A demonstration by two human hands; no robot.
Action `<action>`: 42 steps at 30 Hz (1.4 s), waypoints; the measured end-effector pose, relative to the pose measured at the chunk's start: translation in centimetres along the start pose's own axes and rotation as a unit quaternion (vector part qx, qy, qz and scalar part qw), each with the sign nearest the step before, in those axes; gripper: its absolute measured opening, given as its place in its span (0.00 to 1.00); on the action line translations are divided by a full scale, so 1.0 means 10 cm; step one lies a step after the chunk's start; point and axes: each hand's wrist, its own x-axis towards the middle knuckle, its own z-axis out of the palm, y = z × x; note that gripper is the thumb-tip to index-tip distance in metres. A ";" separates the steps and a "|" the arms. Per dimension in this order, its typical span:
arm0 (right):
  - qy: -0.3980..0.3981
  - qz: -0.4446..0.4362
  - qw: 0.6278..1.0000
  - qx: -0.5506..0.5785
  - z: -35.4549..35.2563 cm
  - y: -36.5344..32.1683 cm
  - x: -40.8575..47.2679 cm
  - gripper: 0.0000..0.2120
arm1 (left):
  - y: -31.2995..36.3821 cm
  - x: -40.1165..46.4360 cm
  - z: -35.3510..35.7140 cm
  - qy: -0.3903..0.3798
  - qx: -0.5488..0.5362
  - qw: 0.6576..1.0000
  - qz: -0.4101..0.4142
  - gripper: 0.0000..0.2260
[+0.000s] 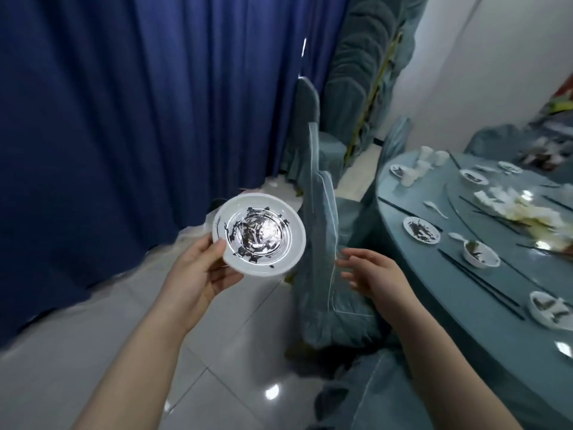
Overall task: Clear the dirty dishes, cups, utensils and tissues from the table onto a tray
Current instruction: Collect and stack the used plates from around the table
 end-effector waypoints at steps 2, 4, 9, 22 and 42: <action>0.041 0.012 0.999 0.015 -0.04 -0.08 0.14 0.07 | 0.05 0.33 0.16 -0.024 0.003 1.000 -0.015 0.08; 0.078 0.017 0.996 0.031 -0.10 -0.15 0.31 0.07 | 0.07 0.66 0.35 -0.055 0.014 0.998 -0.022 0.08; 0.148 0.023 0.986 0.069 -0.30 -0.21 0.90 0.06 | 0.06 1.51 0.80 -0.121 0.032 0.991 -0.049 0.08; 0.275 0.060 0.955 0.096 -0.79 -0.34 2.59 0.07 | 0.40 3.68 1.75 -0.192 0.009 0.975 -0.109 0.07; 0.528 0.200 0.790 0.239 -1.36 0.52 4.06 0.01 | -0.15 6.09 2.95 -0.300 0.118 0.920 -0.222 0.07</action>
